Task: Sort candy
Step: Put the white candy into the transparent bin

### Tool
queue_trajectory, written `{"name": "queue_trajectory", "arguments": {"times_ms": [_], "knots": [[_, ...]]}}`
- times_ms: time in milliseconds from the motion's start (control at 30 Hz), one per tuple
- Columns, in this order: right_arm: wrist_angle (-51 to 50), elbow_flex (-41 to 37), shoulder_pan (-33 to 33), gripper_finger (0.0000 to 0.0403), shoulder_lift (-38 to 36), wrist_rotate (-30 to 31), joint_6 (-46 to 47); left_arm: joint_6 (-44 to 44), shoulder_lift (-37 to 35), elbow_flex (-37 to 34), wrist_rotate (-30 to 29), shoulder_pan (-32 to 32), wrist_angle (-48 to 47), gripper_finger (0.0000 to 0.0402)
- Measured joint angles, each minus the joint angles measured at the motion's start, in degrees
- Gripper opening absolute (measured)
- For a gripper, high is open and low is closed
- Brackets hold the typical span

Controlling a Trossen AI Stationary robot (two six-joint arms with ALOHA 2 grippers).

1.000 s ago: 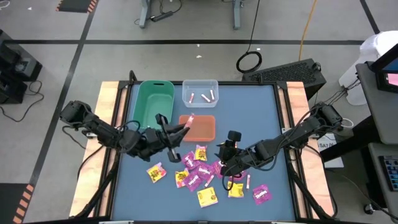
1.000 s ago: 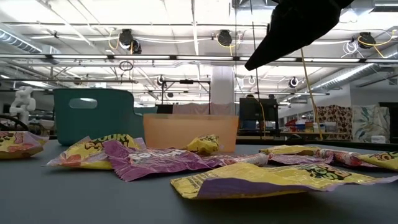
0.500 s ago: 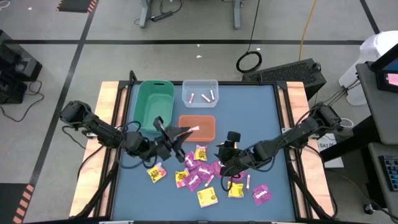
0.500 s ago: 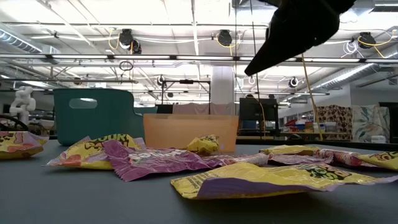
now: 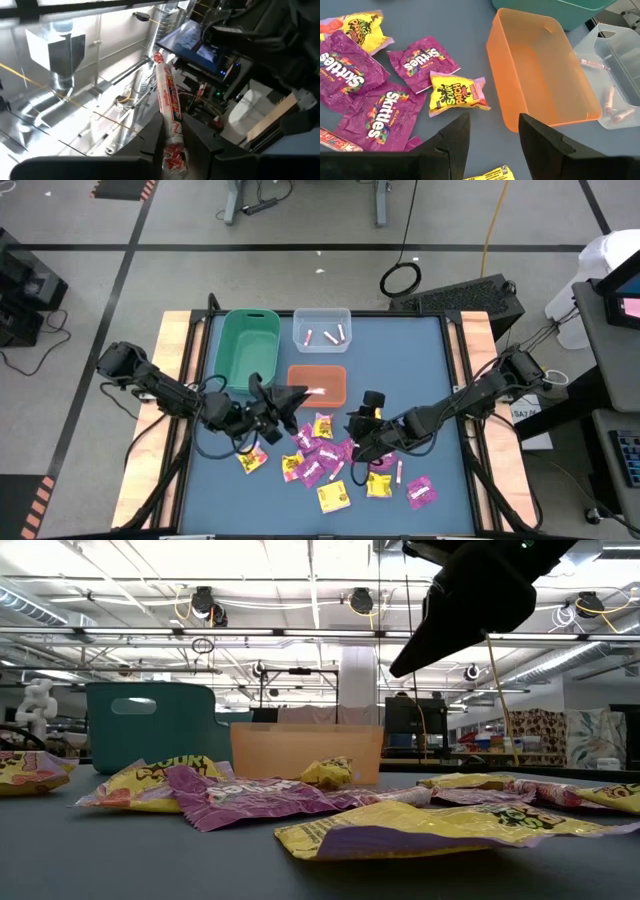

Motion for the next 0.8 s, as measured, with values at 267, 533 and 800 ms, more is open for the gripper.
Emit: {"name": "queue_trajectory", "arguments": {"times_ms": [267, 533, 800], "knots": [[0.00, 0.00, 0.00, 0.0160, 0.00, -0.02, 0.44, -4.08, 0.00, 0.00, 0.00, 0.01, -0.02, 0.0065], [2.76, 0.00, 0.05, 0.0160, 0.00, 0.40, -0.91, -20.13, 0.00, 0.00, -2.56, 3.34, 0.03, 0.0065], [6.23, 0.00, 0.20, 0.0160, -0.49, 0.51, -4.05, -30.43, -0.04, 0.00, -6.02, 11.63, -3.89, 0.0065]]}}
